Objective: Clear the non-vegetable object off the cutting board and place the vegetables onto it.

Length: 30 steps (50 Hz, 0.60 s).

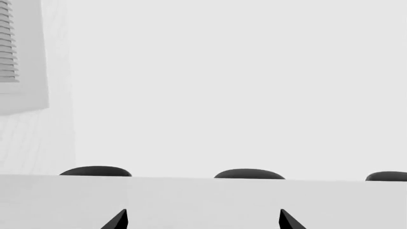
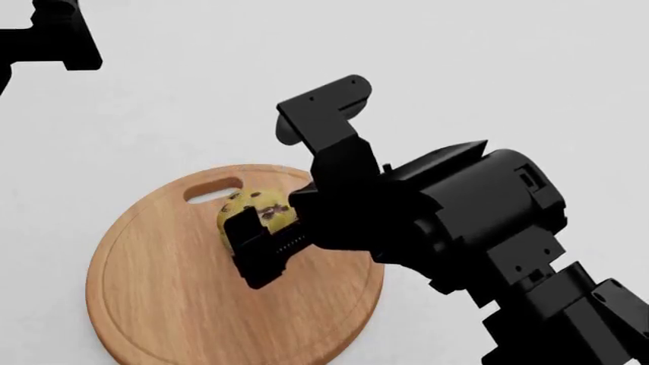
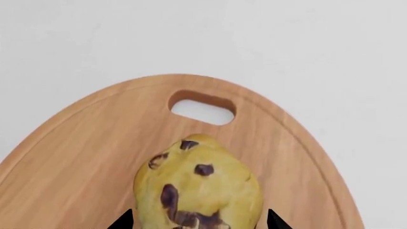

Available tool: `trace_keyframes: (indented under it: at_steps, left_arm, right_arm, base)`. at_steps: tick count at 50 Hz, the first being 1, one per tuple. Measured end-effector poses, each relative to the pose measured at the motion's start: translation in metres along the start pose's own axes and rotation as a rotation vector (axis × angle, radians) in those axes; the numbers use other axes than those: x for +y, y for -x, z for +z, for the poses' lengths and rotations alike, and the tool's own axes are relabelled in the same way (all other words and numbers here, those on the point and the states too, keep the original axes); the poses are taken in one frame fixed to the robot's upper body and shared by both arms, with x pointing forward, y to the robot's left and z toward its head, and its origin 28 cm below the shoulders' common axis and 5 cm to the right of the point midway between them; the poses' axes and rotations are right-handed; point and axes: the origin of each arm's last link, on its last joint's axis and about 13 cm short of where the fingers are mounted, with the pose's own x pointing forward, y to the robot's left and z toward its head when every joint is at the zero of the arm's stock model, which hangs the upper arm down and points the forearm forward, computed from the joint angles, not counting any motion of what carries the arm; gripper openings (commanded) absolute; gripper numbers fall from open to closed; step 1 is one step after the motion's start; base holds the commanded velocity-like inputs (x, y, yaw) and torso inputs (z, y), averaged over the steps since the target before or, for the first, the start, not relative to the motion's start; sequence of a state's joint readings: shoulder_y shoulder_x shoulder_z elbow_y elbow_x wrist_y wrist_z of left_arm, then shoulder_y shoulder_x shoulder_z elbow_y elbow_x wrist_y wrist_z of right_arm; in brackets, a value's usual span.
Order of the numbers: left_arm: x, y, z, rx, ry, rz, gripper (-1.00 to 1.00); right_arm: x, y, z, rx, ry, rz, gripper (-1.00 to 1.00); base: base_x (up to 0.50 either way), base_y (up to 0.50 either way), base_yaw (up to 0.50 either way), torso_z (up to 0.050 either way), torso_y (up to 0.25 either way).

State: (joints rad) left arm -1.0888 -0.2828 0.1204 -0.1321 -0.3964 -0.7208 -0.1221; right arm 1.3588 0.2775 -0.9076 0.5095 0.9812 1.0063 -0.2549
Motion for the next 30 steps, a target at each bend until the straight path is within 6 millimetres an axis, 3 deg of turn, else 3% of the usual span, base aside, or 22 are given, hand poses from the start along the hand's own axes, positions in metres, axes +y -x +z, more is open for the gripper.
trace_keyframes:
  at_steps: [24, 25, 30]
  left_arm:
    - [0.0008, -0.0003, -0.0013, 0.001, 0.000, 0.002, 1.00]
    - [0.0009, -0.0003, -0.0014, 0.001, 0.000, 0.002, 1.00]
    - [0.0009, -0.0004, -0.0018, 0.001, 0.000, 0.002, 1.00]
  right_arm:
    - [-0.0025, -0.0026, -0.0037, 0.007, -0.022, 0.019, 1.00]
    - [-0.0025, -0.0027, -0.0038, 0.007, -0.022, 0.019, -1.00]
    - [-0.0021, -0.0028, -0.0039, 0.006, -0.026, 0.013, -1.00]
  base:
    - [0.00, 0.00, 0.00, 0.000, 0.000]
    - [0.00, 0.00, 0.00, 0.000, 0.000]
    - [0.00, 0.00, 0.00, 0.000, 0.000]
